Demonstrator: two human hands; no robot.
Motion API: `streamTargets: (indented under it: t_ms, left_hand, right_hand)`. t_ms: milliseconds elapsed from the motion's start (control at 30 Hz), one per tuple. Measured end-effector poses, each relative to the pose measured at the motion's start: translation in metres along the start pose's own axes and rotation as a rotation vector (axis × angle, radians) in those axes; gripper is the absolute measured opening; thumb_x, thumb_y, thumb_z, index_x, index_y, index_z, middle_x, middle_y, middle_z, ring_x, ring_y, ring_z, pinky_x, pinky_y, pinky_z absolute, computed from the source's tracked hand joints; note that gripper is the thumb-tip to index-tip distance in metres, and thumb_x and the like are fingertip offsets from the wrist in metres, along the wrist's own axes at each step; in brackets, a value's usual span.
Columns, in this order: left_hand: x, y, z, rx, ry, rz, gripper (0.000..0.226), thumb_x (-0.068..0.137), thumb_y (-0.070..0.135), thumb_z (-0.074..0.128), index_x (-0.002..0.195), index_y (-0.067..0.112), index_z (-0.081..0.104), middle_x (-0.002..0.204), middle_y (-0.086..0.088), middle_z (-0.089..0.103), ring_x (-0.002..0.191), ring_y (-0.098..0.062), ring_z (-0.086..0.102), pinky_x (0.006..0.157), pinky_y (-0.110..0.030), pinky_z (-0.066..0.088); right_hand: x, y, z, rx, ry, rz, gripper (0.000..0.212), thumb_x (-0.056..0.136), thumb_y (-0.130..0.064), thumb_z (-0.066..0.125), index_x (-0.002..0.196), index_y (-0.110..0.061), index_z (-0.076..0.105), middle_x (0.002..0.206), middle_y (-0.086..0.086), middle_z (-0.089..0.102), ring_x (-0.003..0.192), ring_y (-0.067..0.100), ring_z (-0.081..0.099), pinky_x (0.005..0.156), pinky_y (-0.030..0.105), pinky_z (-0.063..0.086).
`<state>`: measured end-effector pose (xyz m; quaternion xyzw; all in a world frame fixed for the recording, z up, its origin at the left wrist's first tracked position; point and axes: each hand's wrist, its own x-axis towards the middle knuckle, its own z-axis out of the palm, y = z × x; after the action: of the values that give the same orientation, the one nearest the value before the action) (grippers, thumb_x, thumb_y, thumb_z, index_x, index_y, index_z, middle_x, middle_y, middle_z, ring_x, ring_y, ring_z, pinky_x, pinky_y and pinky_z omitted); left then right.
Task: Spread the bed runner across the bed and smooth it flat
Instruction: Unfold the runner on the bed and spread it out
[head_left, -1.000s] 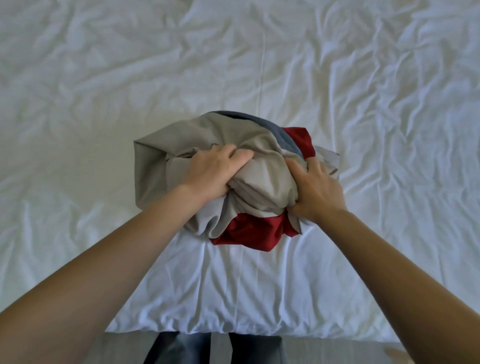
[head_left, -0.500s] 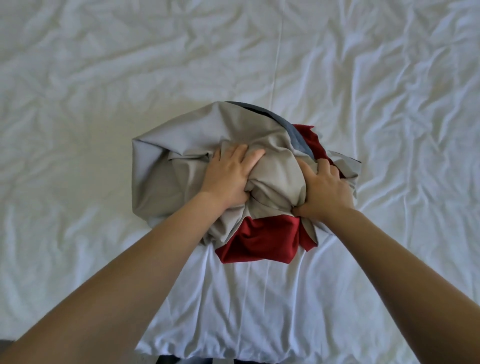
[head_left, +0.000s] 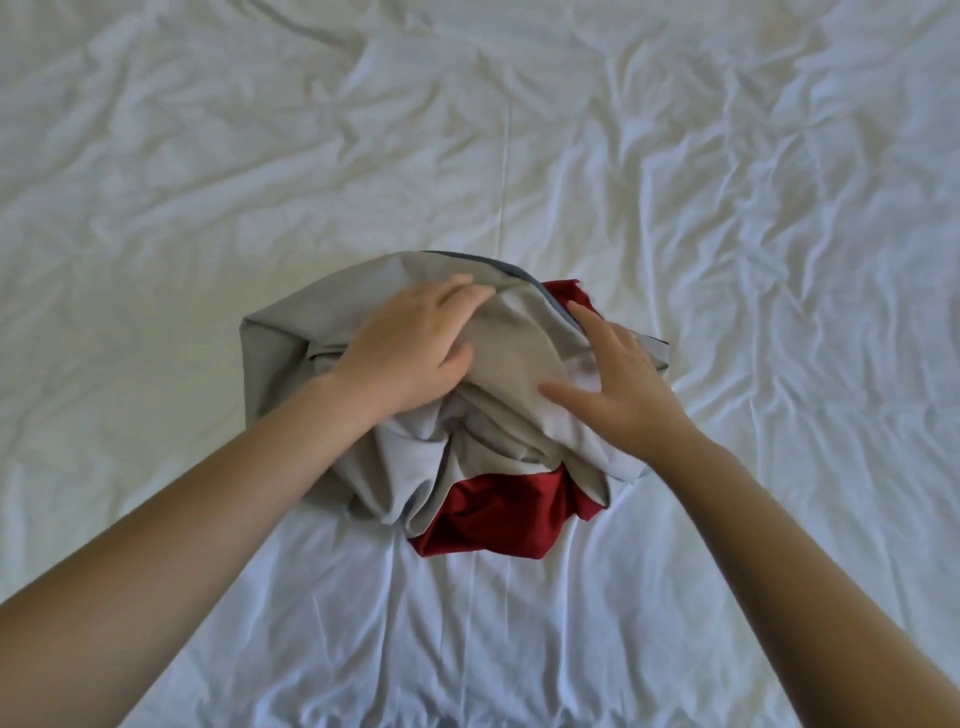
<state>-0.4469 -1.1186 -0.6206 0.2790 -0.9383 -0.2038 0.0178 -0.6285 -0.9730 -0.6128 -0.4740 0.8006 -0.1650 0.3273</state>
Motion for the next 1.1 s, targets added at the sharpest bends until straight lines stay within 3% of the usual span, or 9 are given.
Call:
streamTargets:
  t_ms: [167, 267, 400, 500, 567, 700, 933, 1000, 1100]
  left_hand:
    - [0.034, 0.013, 0.029, 0.172, -0.268, 0.087, 0.085, 0.085, 0.049, 0.058, 0.151, 0.022, 0.012, 0.160, -0.006, 0.006, 0.145, -0.024, 0.013, 0.117, -0.040, 0.019]
    - [0.025, 0.024, 0.062, 0.188, -0.230, 0.004, 0.062, 0.095, 0.044, 0.047, 0.149, 0.023, 0.023, 0.157, -0.006, 0.019, 0.142, -0.028, 0.023, 0.112, -0.042, 0.029]
    - [0.013, 0.033, 0.073, 0.142, -0.010, -0.014, 0.034, 0.098, 0.027, 0.048, 0.129, 0.018, 0.057, 0.141, -0.011, 0.048, 0.123, -0.032, 0.048, 0.095, -0.042, 0.042]
    - [0.006, 0.033, 0.067, 0.064, 0.054, -0.001, 0.030, 0.098, 0.019, 0.048, 0.123, 0.010, 0.061, 0.136, -0.008, 0.055, 0.120, -0.030, 0.053, 0.090, -0.041, 0.048]
    - [-0.003, 0.032, 0.058, 0.021, 0.103, 0.021, 0.028, 0.097, 0.017, 0.049, 0.119, 0.006, 0.064, 0.132, -0.008, 0.058, 0.117, -0.027, 0.058, 0.087, -0.040, 0.051]
    - [-0.036, 0.026, 0.027, -0.012, 0.209, 0.162, 0.023, 0.086, 0.003, 0.060, 0.107, -0.003, 0.069, 0.114, -0.018, 0.068, 0.099, -0.031, 0.069, 0.074, -0.042, 0.059]
    - [-0.127, -0.022, 0.001, 0.075, 0.184, 0.259, 0.026, 0.087, 0.006, 0.053, 0.103, -0.003, 0.071, 0.108, -0.015, 0.071, 0.085, -0.027, 0.072, 0.063, -0.037, 0.061]
    - [-0.151, -0.039, 0.005, 0.066, 0.117, 0.243, 0.031, 0.085, 0.008, 0.046, 0.098, -0.002, 0.073, 0.102, -0.016, 0.073, 0.080, -0.028, 0.073, 0.058, -0.037, 0.060]
    - [-0.181, -0.058, 0.017, 0.068, 0.025, 0.198, 0.022, 0.069, -0.005, 0.069, 0.089, 0.002, 0.074, 0.089, -0.013, 0.074, 0.070, -0.026, 0.072, 0.048, -0.031, 0.056]
  right_hand:
    - [0.003, -0.004, 0.037, -0.358, -0.037, 0.078, 0.086, 0.087, -0.050, 0.053, 0.150, -0.011, 0.009, 0.155, 0.015, 0.017, 0.144, 0.028, 0.014, 0.112, 0.043, 0.025]
    - [-0.001, 0.007, 0.059, -0.410, 0.036, 0.046, 0.064, 0.094, -0.039, 0.047, 0.147, -0.011, 0.024, 0.154, 0.011, 0.025, 0.143, 0.026, 0.021, 0.113, 0.039, 0.025]
    - [-0.004, 0.011, 0.068, -0.301, 0.271, -0.054, 0.034, 0.091, -0.015, 0.052, 0.125, -0.015, 0.057, 0.132, 0.005, 0.057, 0.126, 0.024, 0.049, 0.099, 0.036, 0.039]
    - [-0.009, 0.004, 0.067, -0.293, 0.376, -0.056, 0.016, 0.089, -0.011, 0.054, 0.092, -0.013, 0.069, 0.091, 0.003, 0.070, 0.088, 0.027, 0.065, 0.065, 0.031, 0.044]
    - [-0.015, -0.004, 0.064, -0.301, 0.429, -0.024, 0.021, 0.089, -0.014, 0.052, 0.071, -0.013, 0.063, 0.062, 0.001, 0.059, 0.059, 0.026, 0.058, 0.048, 0.028, 0.029]
    - [-0.041, -0.035, 0.065, -0.288, 0.515, -0.023, 0.016, 0.081, -0.009, 0.061, 0.066, -0.015, 0.061, 0.054, -0.001, 0.055, 0.047, 0.019, 0.049, 0.043, 0.021, 0.013]
    - [-0.083, -0.100, 0.130, -0.275, 0.512, -0.102, 0.010, 0.074, -0.011, 0.072, 0.075, -0.020, 0.068, 0.068, -0.005, 0.066, 0.058, 0.017, 0.060, 0.049, 0.023, 0.039]
    - [-0.089, -0.117, 0.156, -0.368, 0.432, -0.080, 0.015, 0.064, -0.007, 0.074, 0.066, -0.020, 0.066, 0.059, -0.004, 0.062, 0.048, 0.017, 0.057, 0.042, 0.022, 0.036]
    - [-0.098, -0.133, 0.190, -0.456, 0.272, -0.042, 0.029, 0.041, -0.004, 0.082, 0.051, -0.020, 0.060, 0.048, -0.004, 0.056, 0.037, 0.015, 0.050, 0.035, 0.017, 0.028]
